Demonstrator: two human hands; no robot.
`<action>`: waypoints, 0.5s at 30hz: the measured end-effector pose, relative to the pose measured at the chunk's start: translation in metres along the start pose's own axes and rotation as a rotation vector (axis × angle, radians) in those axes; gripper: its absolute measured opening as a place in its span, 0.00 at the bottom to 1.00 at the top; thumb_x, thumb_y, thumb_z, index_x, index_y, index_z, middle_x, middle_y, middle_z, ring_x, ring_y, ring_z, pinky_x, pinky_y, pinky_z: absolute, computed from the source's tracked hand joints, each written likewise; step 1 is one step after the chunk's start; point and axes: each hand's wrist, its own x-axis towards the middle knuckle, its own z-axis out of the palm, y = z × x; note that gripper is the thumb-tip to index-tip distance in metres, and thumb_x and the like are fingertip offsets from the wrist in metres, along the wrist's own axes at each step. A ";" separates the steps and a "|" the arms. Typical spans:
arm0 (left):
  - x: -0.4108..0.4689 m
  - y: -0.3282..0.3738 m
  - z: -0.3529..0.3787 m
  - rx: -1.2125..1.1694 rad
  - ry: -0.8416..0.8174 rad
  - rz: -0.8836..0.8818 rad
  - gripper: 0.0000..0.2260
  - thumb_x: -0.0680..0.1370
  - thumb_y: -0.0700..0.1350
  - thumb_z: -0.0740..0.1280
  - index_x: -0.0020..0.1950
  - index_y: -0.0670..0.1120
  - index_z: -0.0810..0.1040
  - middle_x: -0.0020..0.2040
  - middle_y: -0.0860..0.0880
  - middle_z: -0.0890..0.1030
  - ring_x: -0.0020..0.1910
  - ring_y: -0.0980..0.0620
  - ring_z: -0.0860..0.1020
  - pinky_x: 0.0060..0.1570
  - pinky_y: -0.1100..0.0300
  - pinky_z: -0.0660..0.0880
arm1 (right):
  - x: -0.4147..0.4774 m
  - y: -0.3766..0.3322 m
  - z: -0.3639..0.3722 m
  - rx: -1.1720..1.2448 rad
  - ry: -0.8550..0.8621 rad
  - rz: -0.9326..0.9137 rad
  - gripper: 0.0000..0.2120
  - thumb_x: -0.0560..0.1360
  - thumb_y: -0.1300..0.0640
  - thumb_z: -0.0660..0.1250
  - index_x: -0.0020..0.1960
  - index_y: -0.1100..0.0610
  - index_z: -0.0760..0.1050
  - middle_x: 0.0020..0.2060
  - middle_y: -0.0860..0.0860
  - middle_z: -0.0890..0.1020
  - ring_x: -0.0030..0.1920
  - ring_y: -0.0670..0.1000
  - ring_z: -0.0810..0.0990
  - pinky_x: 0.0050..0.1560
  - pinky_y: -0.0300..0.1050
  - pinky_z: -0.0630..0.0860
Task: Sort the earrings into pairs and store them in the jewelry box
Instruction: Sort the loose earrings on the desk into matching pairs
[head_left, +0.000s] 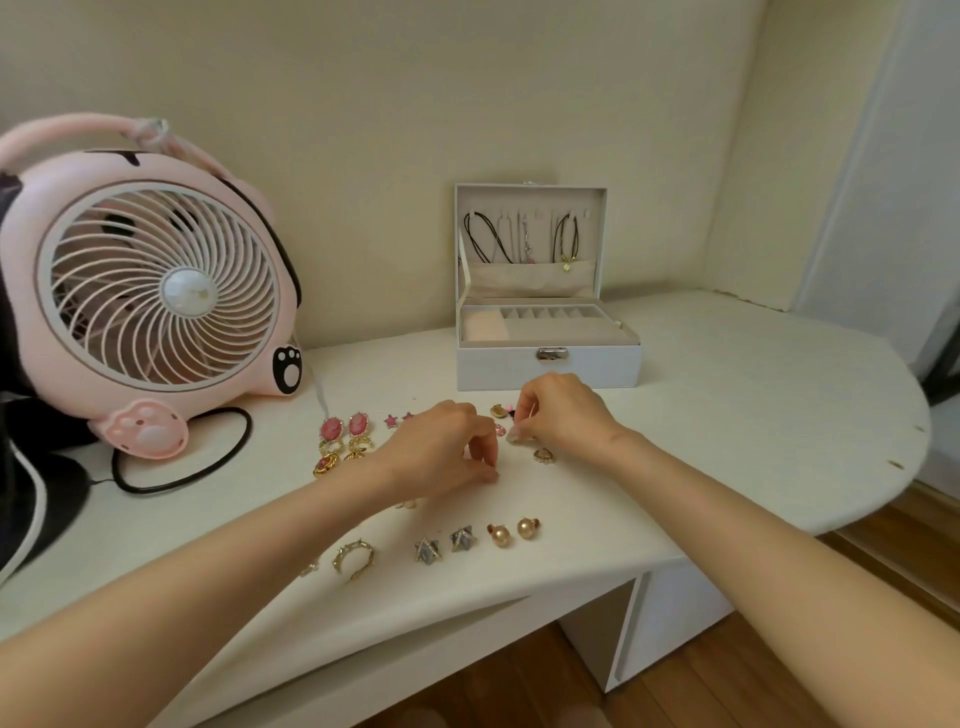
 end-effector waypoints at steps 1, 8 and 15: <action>0.001 -0.001 0.001 -0.003 0.001 0.000 0.05 0.73 0.49 0.69 0.46 0.50 0.79 0.44 0.55 0.73 0.45 0.55 0.70 0.46 0.58 0.71 | 0.000 0.000 0.000 -0.003 -0.003 -0.004 0.07 0.67 0.55 0.75 0.40 0.53 0.78 0.45 0.50 0.82 0.49 0.51 0.79 0.42 0.42 0.71; 0.001 -0.003 0.003 -0.026 0.010 0.003 0.04 0.74 0.48 0.69 0.45 0.49 0.77 0.45 0.55 0.72 0.44 0.55 0.69 0.46 0.59 0.71 | 0.004 0.006 0.004 0.038 -0.032 -0.012 0.04 0.66 0.61 0.75 0.40 0.57 0.83 0.42 0.53 0.84 0.46 0.52 0.81 0.49 0.50 0.79; -0.001 -0.003 -0.007 -0.350 0.064 -0.100 0.04 0.74 0.43 0.69 0.40 0.47 0.75 0.41 0.51 0.82 0.39 0.56 0.77 0.36 0.68 0.73 | 0.000 0.004 -0.003 0.212 -0.036 -0.033 0.03 0.67 0.65 0.73 0.39 0.59 0.81 0.36 0.47 0.80 0.45 0.48 0.81 0.47 0.46 0.79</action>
